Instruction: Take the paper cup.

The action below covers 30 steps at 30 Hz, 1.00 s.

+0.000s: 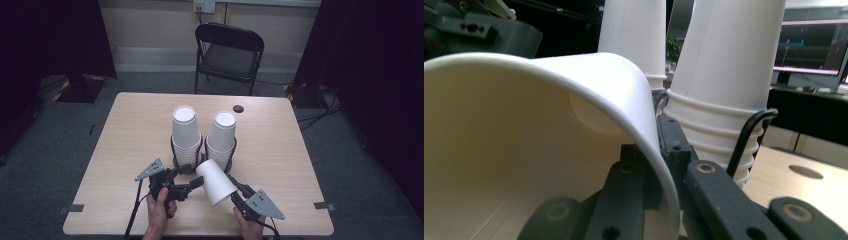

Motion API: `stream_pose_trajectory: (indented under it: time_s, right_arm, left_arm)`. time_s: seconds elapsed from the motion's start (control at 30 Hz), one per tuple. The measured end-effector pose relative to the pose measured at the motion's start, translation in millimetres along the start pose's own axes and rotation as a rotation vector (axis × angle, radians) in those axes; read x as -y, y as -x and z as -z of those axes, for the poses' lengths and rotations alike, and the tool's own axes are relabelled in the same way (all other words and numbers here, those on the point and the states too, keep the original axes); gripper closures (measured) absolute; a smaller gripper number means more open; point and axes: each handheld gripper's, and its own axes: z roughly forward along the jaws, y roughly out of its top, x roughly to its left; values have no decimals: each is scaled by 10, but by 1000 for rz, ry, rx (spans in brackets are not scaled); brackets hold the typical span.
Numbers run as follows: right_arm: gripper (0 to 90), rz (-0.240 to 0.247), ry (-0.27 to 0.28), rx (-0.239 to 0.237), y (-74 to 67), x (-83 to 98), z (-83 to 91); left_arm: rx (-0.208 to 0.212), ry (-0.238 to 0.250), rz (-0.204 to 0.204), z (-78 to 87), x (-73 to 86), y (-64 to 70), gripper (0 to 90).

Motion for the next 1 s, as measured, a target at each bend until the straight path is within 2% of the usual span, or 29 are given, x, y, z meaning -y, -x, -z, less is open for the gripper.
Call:
stream_pose_trajectory:
  time_s: [0.2, 0.33, 0.43, 0.5, 0.6, 0.67, 0.8, 0.87, 1.0]
  right_arm:
    - [884, -42, -48, -13, 33, -17, 4]
    - [884, -69, -78, -31, 44, -16, 7]
    - [884, -86, -103, -37, 55, -27, 9]
    - [884, -97, -120, -44, 70, -37, 5]
    - [884, -115, -153, -49, 97, -56, 5]
    - [884, -121, -172, -39, 113, -67, 4]
    - [884, -131, -204, -40, 148, -87, 12]
    - [884, -139, -220, -48, 167, -100, 19]
    - [883, -146, -261, -79, 209, -126, 12]
  left_arm:
    - [-77, -25, -147, 46, 19, 3, 153]
    - [-103, -45, -225, 51, 29, 17, 152]
    - [-130, -78, -290, 52, 27, 47, 152]
    - [-123, -86, -312, 64, 21, 54, 154]
    - [-153, -108, -356, 77, 16, 71, 157]
    - [-155, -135, -344, 72, 21, 65, 168]
    - [-135, -153, -371, 85, 69, 54, 180]
    - [-155, -170, -412, 91, 85, 50, 180]
    - [-169, -206, -501, 72, 105, 102, 161]
